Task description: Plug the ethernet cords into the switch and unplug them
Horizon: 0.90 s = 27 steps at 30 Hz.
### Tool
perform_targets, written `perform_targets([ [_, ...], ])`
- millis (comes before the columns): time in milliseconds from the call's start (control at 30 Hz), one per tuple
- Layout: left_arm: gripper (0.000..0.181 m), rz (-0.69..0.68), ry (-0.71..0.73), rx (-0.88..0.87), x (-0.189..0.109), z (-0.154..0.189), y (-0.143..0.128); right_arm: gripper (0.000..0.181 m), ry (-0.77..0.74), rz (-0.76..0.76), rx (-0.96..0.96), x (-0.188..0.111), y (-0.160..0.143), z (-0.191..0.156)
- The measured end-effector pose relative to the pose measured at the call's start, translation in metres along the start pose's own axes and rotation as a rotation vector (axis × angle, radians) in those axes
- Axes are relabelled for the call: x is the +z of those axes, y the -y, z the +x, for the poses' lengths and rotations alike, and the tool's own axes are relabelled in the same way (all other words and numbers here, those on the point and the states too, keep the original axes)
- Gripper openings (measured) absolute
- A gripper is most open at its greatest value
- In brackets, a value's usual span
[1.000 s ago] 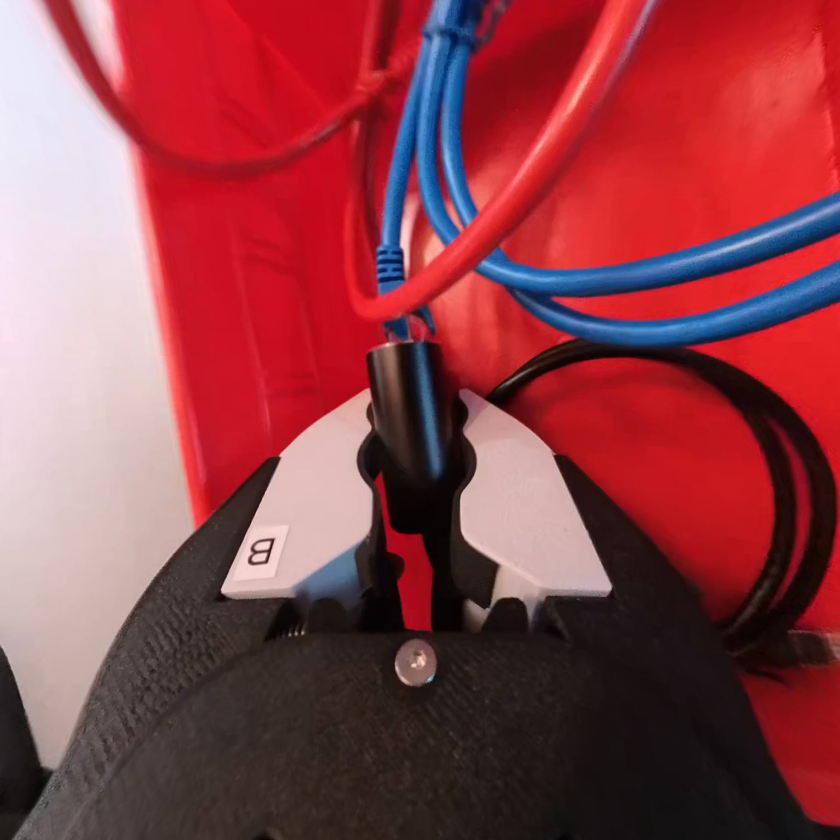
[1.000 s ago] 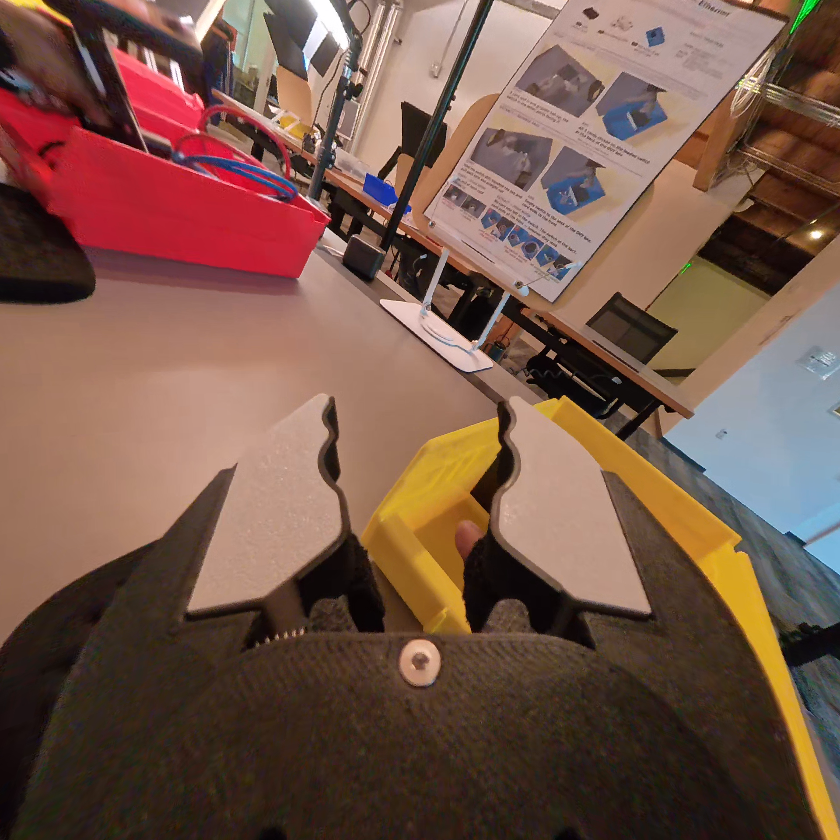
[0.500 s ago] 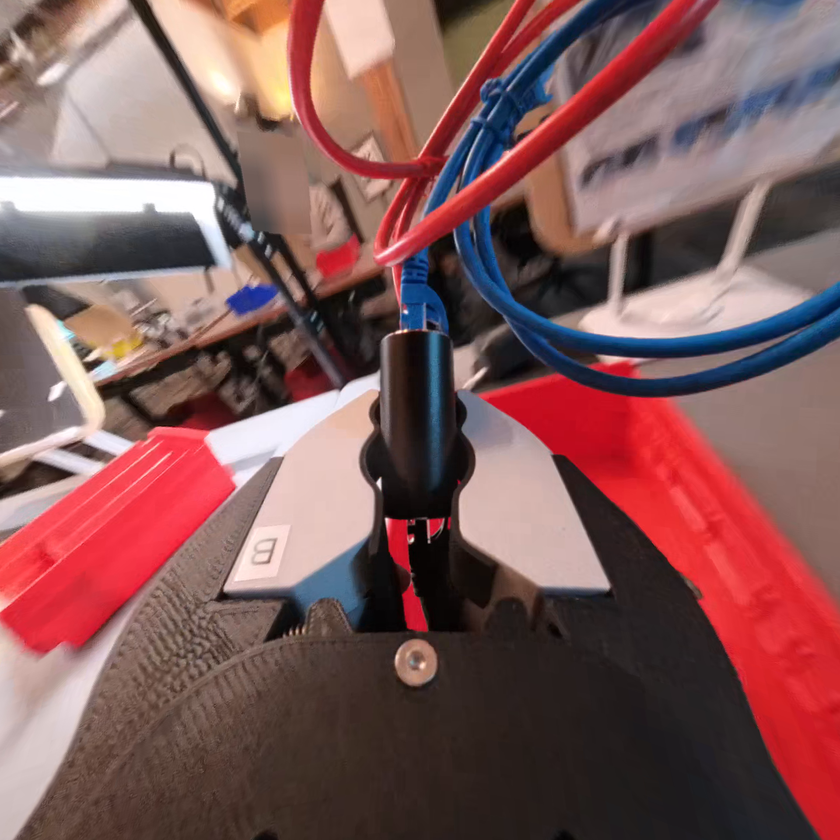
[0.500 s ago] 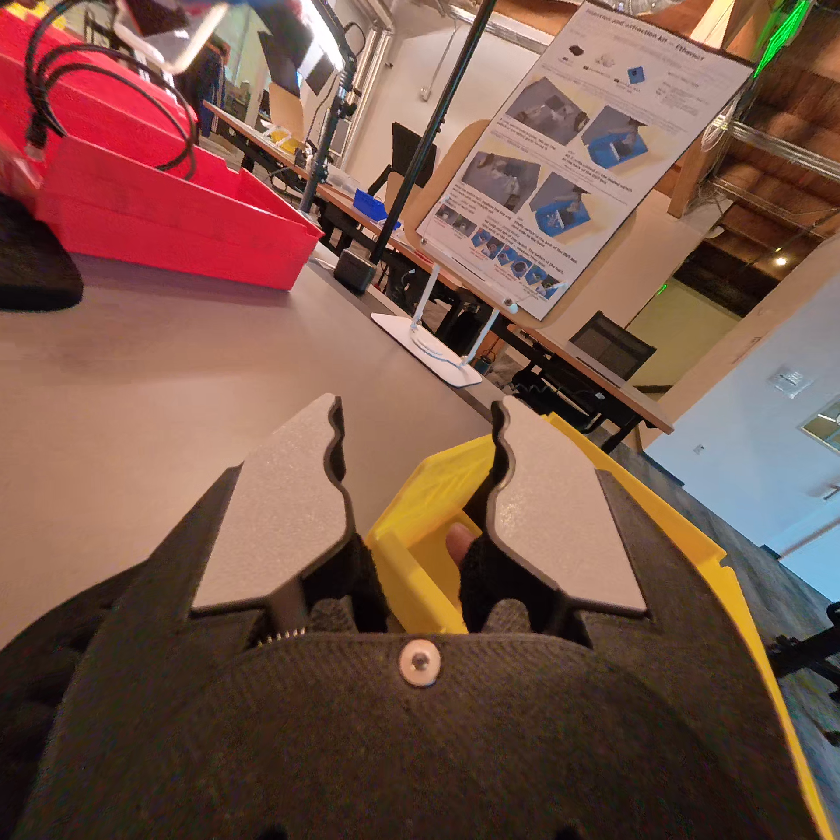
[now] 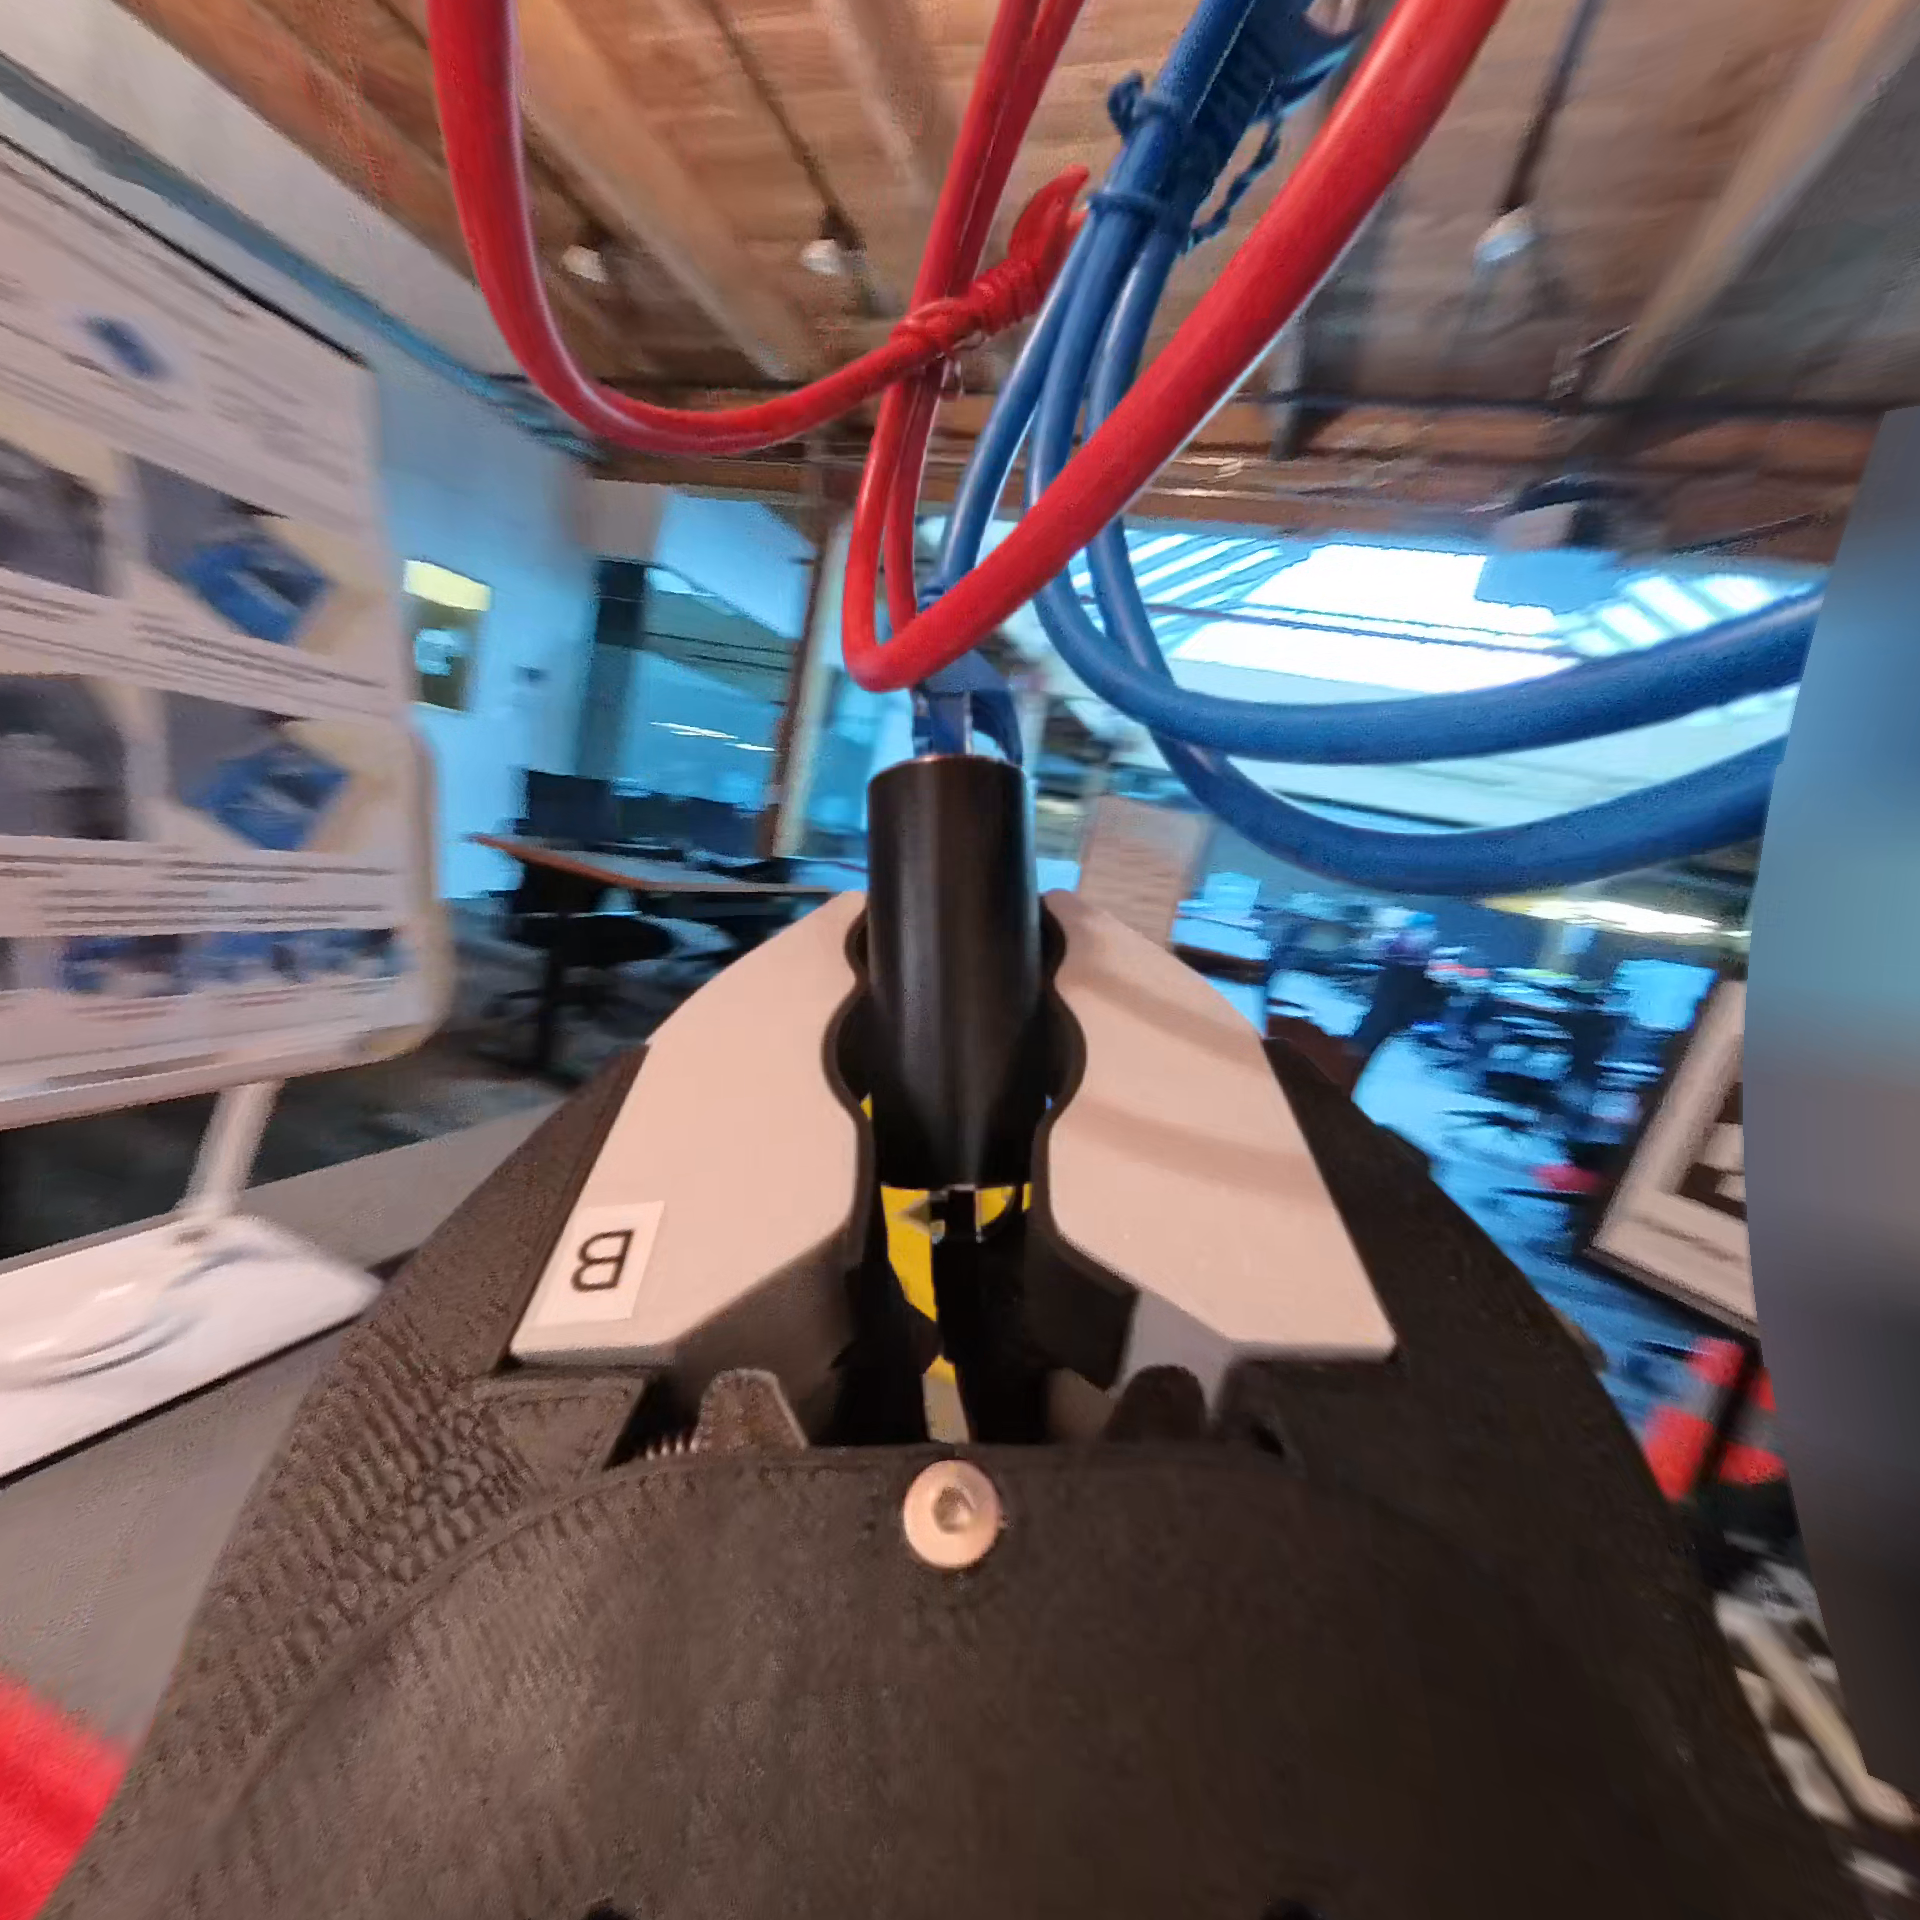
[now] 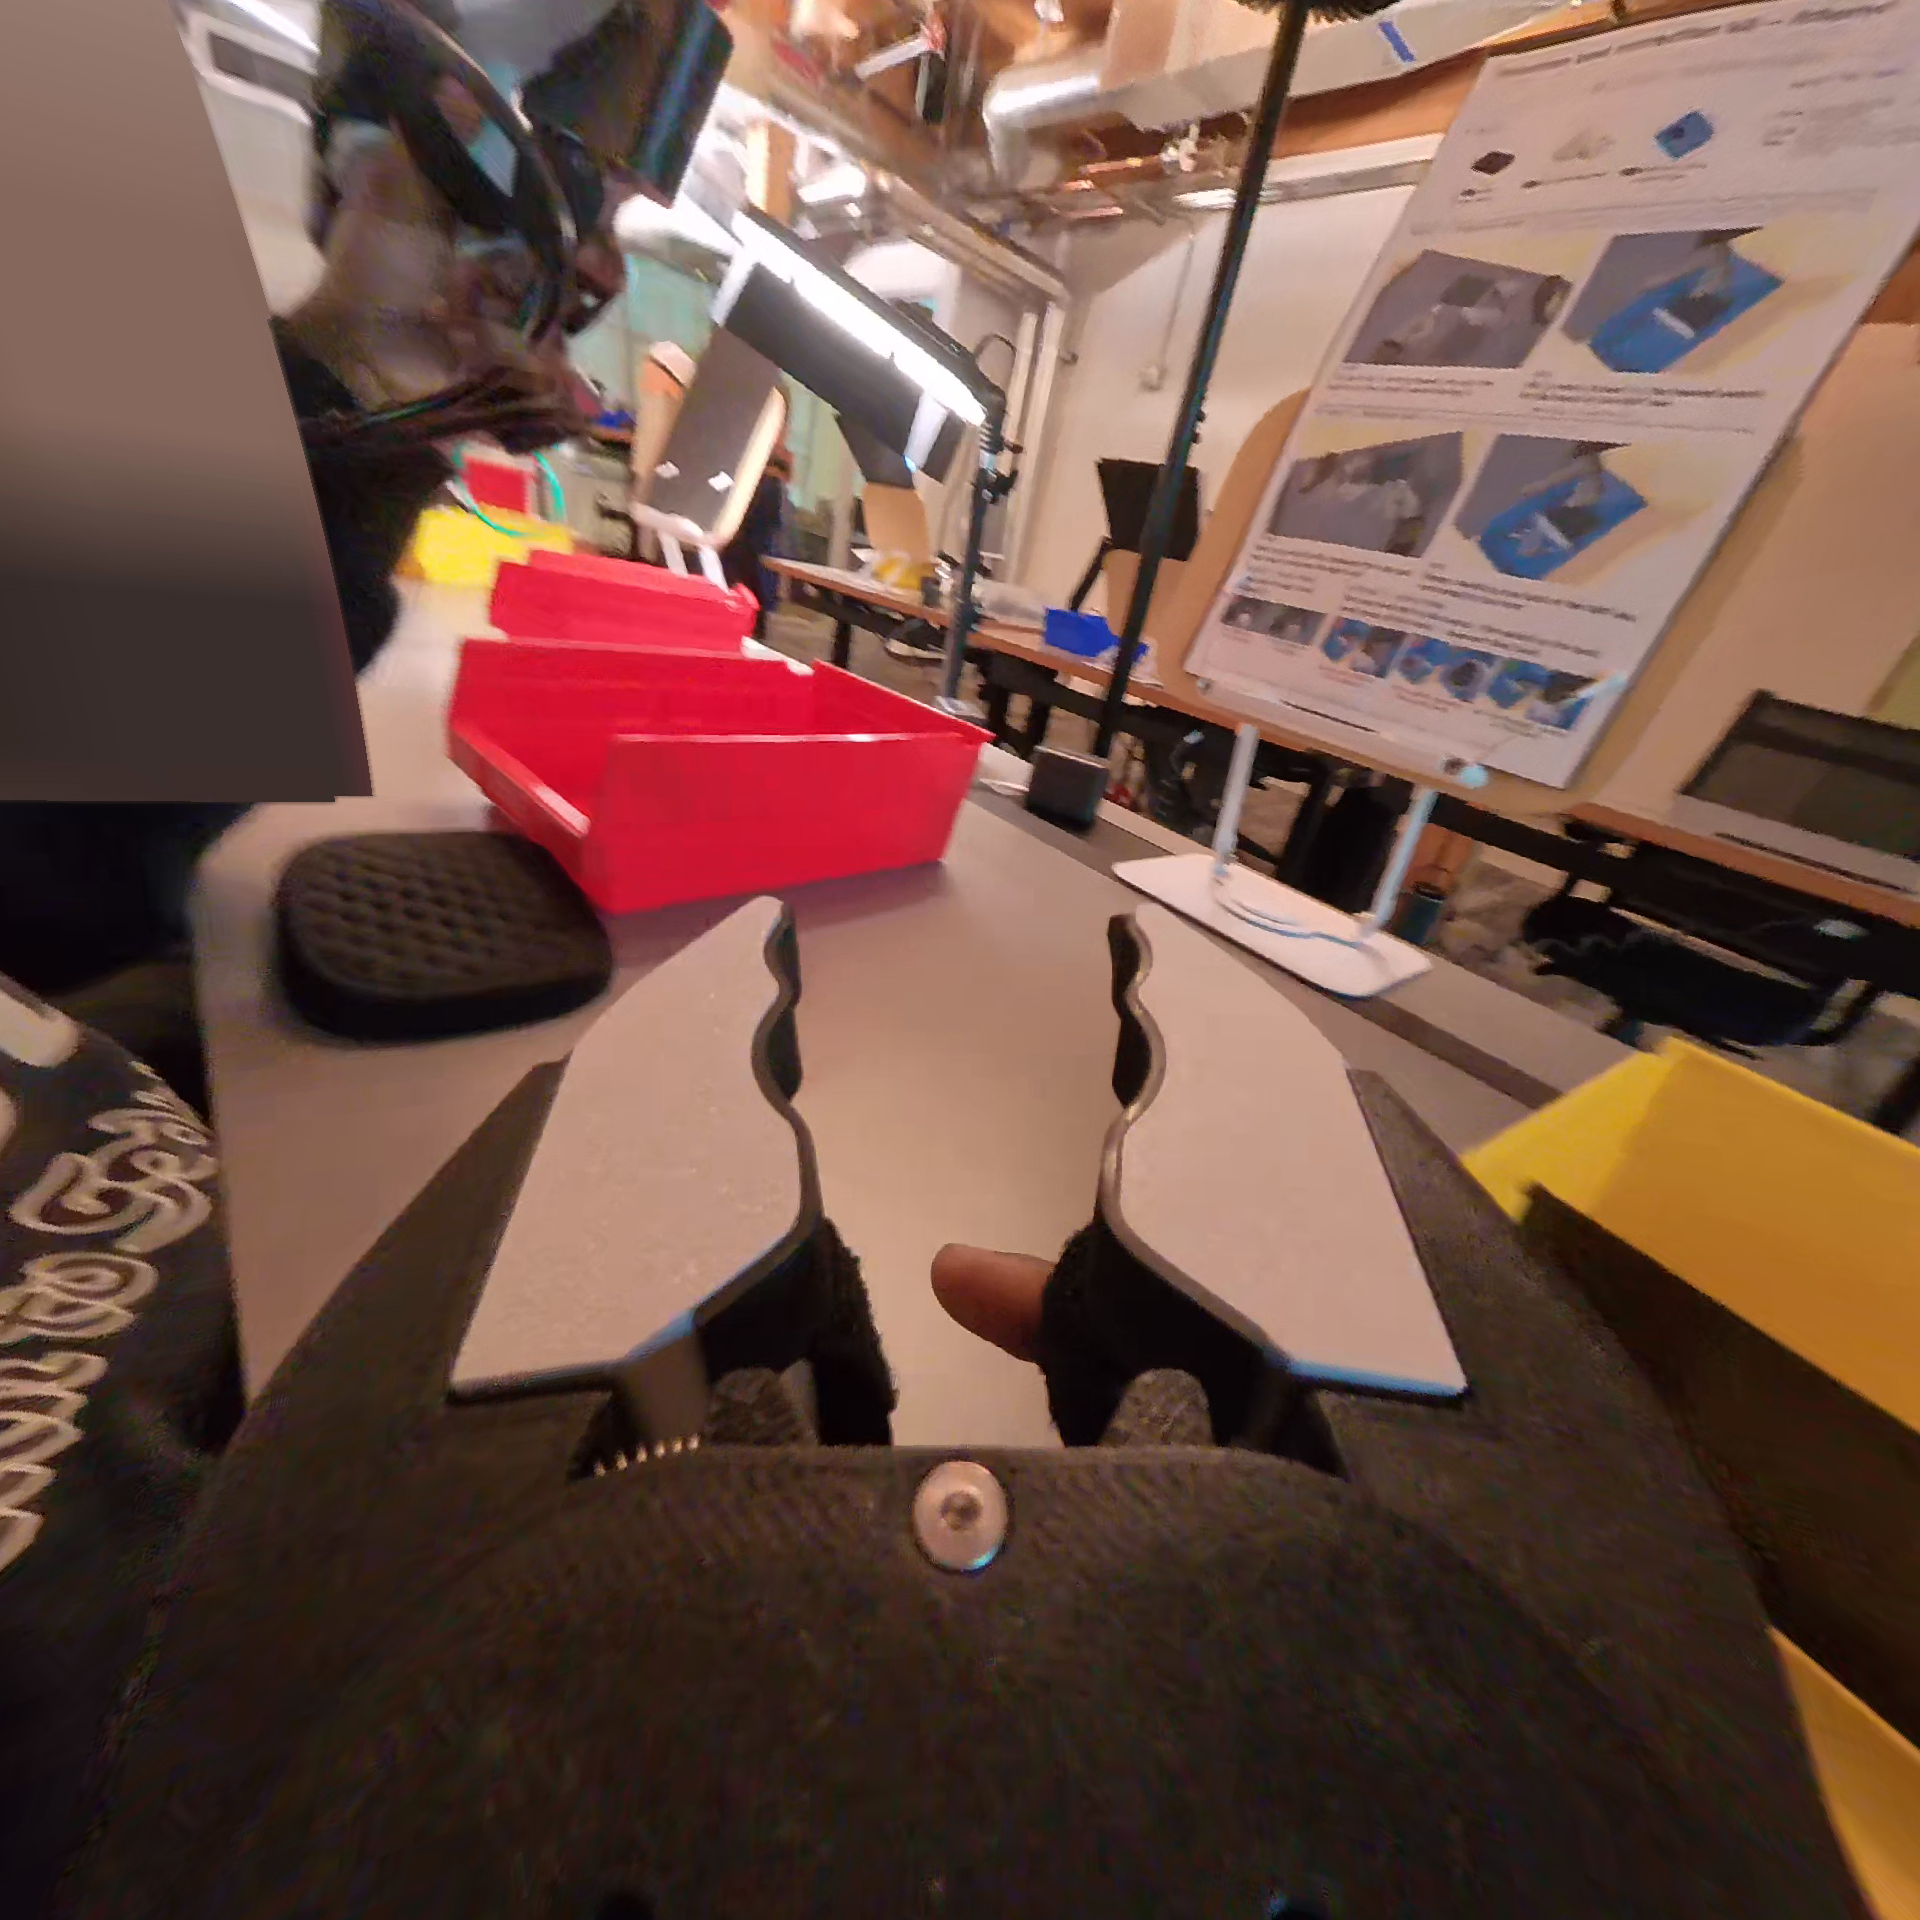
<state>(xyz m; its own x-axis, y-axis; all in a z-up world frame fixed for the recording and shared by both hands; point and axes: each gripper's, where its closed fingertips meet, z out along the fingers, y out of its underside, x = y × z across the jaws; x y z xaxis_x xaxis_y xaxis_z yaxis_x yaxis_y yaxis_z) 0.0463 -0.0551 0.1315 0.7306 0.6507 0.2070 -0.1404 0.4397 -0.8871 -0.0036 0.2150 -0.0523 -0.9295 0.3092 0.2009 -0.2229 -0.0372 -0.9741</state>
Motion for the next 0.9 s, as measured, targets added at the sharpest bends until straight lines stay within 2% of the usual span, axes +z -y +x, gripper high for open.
perform_targets([
  [67,0.026,-0.025,-0.141,-0.084,0.010,0.025,-0.004,0.060,0.054,0.047,0.068,0.004,0.007,-0.010],
  [133,0.026,-0.107,-0.231,-0.129,0.020,0.044,-0.024,0.061,0.096,0.119,0.156,0.005,0.018,-0.017],
  [233,0.026,-0.264,-0.332,-0.217,0.032,0.065,-0.080,0.057,0.140,0.248,0.361,0.005,0.036,-0.018],
  [300,0.026,-0.363,-0.389,-0.315,0.038,0.076,-0.126,0.057,0.184,0.279,0.505,0.009,0.039,-0.020],
  [433,0.026,-0.518,-0.442,-0.511,0.047,0.089,-0.214,0.065,0.275,0.241,0.661,0.028,0.027,-0.041],
  [533,0.026,-0.584,-0.472,-0.629,0.050,0.092,-0.254,0.060,0.298,0.141,0.672,0.046,0.005,-0.059],
  [600,0.026,-0.643,-0.481,-0.680,0.049,0.093,-0.269,0.042,0.323,0.091,0.697,0.053,-0.006,-0.069],
  [767,0.026,-0.703,-0.459,-0.703,0.043,0.092,-0.283,0.039,0.346,0.003,0.739,0.055,-0.020,-0.072],
  [900,0.026,-0.713,-0.460,-0.703,0.041,0.092,-0.286,0.039,0.362,-0.003,0.723,0.054,-0.023,-0.074],
])
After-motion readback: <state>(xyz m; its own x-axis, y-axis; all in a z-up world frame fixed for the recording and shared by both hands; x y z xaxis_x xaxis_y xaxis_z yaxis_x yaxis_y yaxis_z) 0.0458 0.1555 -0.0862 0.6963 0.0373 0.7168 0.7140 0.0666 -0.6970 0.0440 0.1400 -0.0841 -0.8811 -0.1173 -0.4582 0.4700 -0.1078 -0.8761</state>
